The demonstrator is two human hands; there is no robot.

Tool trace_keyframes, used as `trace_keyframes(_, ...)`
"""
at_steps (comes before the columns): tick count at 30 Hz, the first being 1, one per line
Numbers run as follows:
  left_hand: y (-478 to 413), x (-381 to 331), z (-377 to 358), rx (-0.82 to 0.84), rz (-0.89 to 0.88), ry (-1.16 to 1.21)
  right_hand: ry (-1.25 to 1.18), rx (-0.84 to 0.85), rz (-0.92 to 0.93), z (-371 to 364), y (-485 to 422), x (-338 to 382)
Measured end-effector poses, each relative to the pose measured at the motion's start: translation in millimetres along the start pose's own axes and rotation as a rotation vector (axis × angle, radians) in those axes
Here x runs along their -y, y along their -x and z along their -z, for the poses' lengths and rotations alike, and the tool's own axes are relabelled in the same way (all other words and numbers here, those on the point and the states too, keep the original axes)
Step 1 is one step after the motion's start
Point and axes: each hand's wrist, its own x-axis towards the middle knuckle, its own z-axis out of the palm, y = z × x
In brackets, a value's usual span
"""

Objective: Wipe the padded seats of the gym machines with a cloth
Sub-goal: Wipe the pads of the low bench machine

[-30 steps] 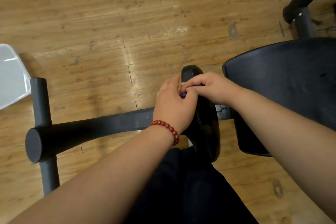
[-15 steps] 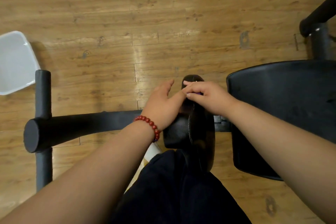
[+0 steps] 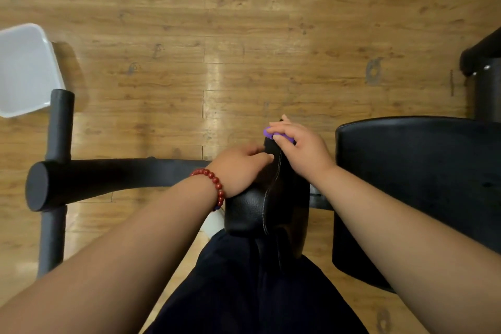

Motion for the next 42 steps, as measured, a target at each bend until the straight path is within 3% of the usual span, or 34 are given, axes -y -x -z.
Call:
trace_keyframes(7, -6, 8, 0, 0.041, -0.027, 0.096, -0.086, 0.018, 0.023, -2, 15, -12)
trace_keyframes(11, -8, 5, 2, 0.148, -0.029, 0.093, -0.068, 0.089, 0.025, 5, 9, -13)
trace_keyframes(23, -11, -1, 8, 0.319, 0.052, -0.205, -0.135, 0.138, -0.085, 17, -16, -13)
trace_keyframes(29, -14, 3, 9, 0.327, 0.049, -0.221, -0.104, 0.050, -0.128, 14, -24, -13)
trace_keyframes(34, -18, 6, 9, 0.324, 0.037, -0.232, -0.035, -0.011, 0.063, 2, -7, -18)
trace_keyframes(38, -17, 3, 9, 0.309, 0.047, -0.223, -0.017, 0.077, -0.013, 9, -26, -18)
trace_keyframes(42, -18, 1, 9, 0.305, 0.042, -0.229, -0.013, 0.053, -0.062, 7, -32, -11)
